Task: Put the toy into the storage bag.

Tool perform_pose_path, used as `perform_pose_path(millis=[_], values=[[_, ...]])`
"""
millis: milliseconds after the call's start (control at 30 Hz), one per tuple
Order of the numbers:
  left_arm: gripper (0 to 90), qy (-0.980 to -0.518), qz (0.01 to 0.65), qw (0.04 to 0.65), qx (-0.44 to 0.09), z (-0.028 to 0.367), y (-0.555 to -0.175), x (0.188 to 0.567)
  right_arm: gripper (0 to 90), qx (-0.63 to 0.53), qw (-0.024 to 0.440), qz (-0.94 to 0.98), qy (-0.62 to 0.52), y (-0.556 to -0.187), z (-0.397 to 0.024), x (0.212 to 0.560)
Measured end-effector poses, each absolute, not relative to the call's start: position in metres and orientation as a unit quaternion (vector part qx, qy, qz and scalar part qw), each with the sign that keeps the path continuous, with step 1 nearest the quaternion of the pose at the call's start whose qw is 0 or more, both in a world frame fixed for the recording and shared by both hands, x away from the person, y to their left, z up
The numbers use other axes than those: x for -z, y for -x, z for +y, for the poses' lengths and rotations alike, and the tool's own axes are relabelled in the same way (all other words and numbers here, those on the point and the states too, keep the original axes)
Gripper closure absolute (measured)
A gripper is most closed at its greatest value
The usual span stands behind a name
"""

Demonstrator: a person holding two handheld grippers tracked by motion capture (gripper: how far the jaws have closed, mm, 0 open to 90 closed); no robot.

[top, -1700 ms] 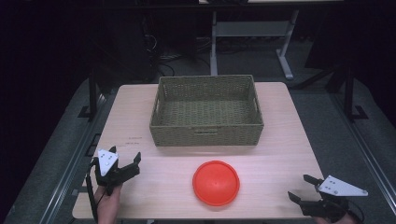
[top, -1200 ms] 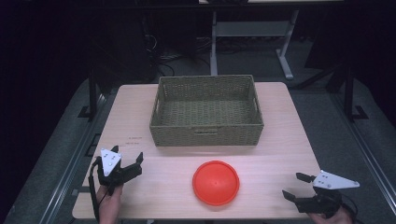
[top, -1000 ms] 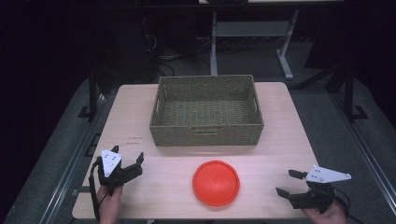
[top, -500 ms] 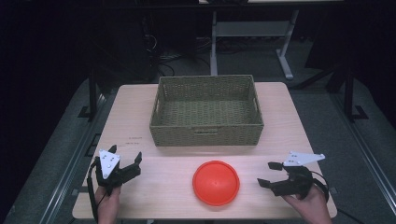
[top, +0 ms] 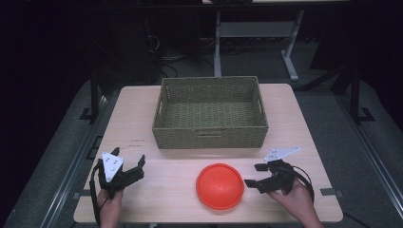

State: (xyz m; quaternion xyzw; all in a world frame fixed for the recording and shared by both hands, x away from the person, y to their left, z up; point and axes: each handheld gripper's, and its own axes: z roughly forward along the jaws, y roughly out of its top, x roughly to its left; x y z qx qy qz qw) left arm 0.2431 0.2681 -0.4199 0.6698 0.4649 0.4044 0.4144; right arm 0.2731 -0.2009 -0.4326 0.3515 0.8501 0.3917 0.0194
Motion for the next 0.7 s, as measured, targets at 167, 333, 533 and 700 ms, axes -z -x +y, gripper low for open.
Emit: perform_pose_path(millis=[167, 333, 533, 700], values=[[12.7, -0.669, 0.468, 0.414, -0.404, 0.269, -0.243, 0.42, 28.3, -0.376, 0.02, 0.858, -0.35, -0.279, -0.186, 0.432], [12.8, -0.667, 0.465, 0.416, -0.407, 0.268, -0.243, 0.42, 33.7, -0.359, 0.022, 0.861, -0.359, -0.284, -0.174, 0.434], [12.7, -0.668, 0.464, 0.415, -0.409, 0.267, -0.242, 0.419, 42.4, -0.344, 0.006, 0.861, -0.373, -0.29, -0.165, 0.438], [12.7, -0.668, 0.459, 0.417, -0.412, 0.267, -0.242, 0.419, 48.9, -0.333, -0.013, 0.859, -0.389, -0.296, -0.162, 0.442]])
